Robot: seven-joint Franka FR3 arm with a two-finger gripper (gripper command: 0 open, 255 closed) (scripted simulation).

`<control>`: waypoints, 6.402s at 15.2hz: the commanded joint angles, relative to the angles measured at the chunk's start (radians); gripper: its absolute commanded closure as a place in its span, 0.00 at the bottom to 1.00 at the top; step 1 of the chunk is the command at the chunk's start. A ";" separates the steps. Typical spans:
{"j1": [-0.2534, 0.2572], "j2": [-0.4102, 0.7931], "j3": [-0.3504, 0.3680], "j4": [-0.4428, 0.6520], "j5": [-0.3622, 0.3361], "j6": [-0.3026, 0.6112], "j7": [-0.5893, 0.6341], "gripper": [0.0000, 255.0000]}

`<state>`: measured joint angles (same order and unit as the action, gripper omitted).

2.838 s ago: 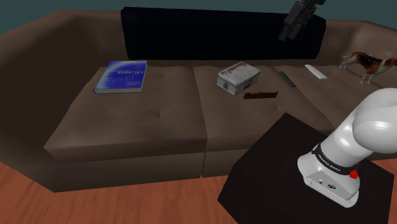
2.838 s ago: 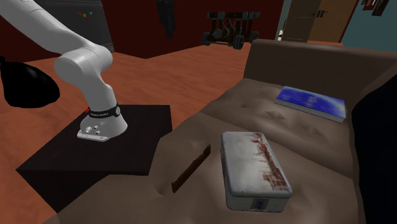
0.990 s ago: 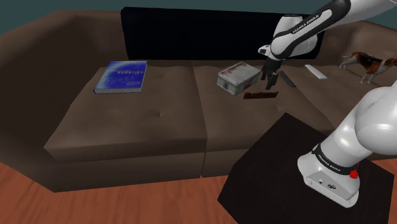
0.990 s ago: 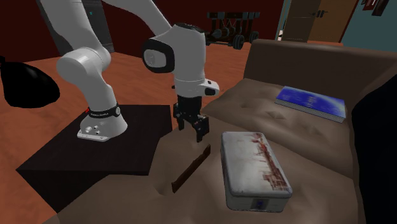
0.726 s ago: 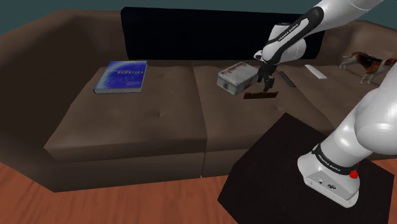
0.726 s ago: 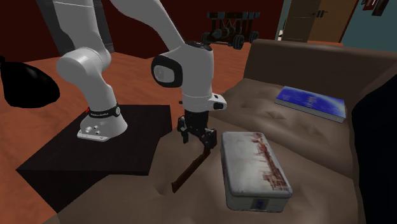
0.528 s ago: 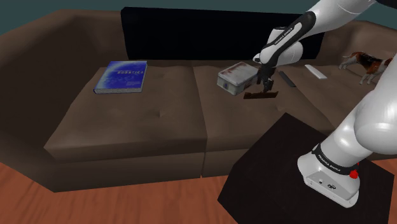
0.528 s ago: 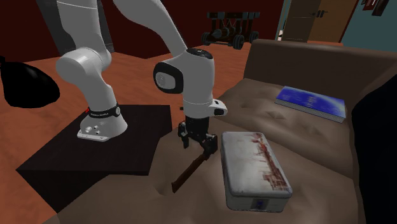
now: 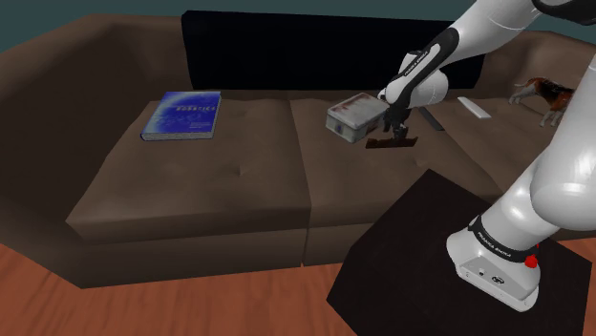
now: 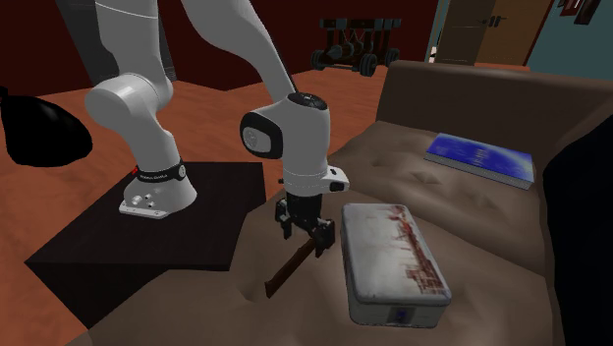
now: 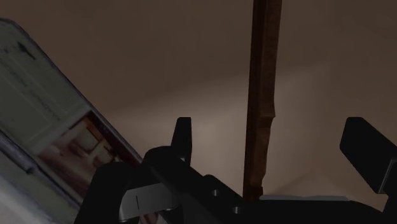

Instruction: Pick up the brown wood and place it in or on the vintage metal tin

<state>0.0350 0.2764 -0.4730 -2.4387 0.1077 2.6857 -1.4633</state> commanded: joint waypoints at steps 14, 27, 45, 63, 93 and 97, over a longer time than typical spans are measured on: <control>-0.001 0.002 0.001 0.000 0.002 0.002 -0.001 1.00; 0.050 -0.183 -0.072 0.006 -0.157 -0.169 0.102 1.00; 0.055 -0.389 -0.069 0.083 -0.283 -0.430 0.181 1.00; 0.029 0.126 -0.014 0.813 0.009 -0.703 0.083 1.00; 0.005 0.251 0.021 0.746 0.067 -0.521 0.063 0.00; 0.014 0.219 0.011 0.769 0.051 -0.573 0.073 0.00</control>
<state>0.0439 0.5050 -0.4592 -1.6838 0.1646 2.1356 -1.3981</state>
